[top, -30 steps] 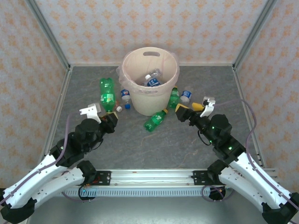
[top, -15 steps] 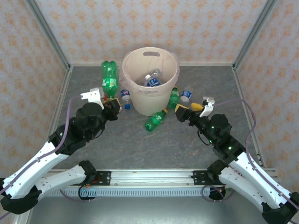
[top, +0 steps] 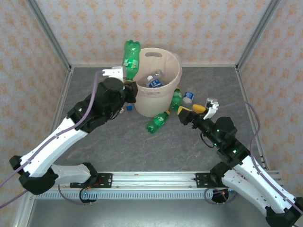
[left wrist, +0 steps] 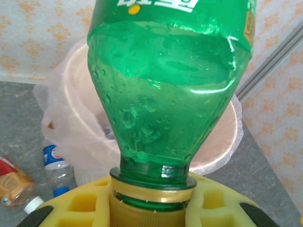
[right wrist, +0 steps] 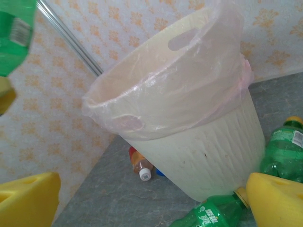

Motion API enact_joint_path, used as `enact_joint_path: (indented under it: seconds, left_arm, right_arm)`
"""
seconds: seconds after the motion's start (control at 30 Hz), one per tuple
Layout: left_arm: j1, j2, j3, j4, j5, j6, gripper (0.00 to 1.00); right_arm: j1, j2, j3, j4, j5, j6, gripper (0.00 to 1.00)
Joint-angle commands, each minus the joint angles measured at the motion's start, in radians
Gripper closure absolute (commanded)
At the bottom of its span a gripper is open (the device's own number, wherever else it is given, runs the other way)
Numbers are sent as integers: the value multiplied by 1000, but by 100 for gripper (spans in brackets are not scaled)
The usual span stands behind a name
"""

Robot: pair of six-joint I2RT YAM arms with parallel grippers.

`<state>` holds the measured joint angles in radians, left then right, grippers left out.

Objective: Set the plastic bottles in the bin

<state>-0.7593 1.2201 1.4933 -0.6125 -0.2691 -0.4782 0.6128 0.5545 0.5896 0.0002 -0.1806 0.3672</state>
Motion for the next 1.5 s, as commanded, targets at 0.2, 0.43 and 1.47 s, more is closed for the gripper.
enact_joint_path:
  seconds: [0.2,0.43,1.47]
  left_arm:
    - [13,252,256,-84,17,65,79]
    - [44,419,418,-164,70,63,77]
    - [274,-37,-150,28,-21,-33,1]
  right_arm:
    - [4,-49,-16,-8,-43,35,0]
    - [4,-93,-16,-48,-1,17,0]
    - [4,-99,-91,8,-84,76,0]
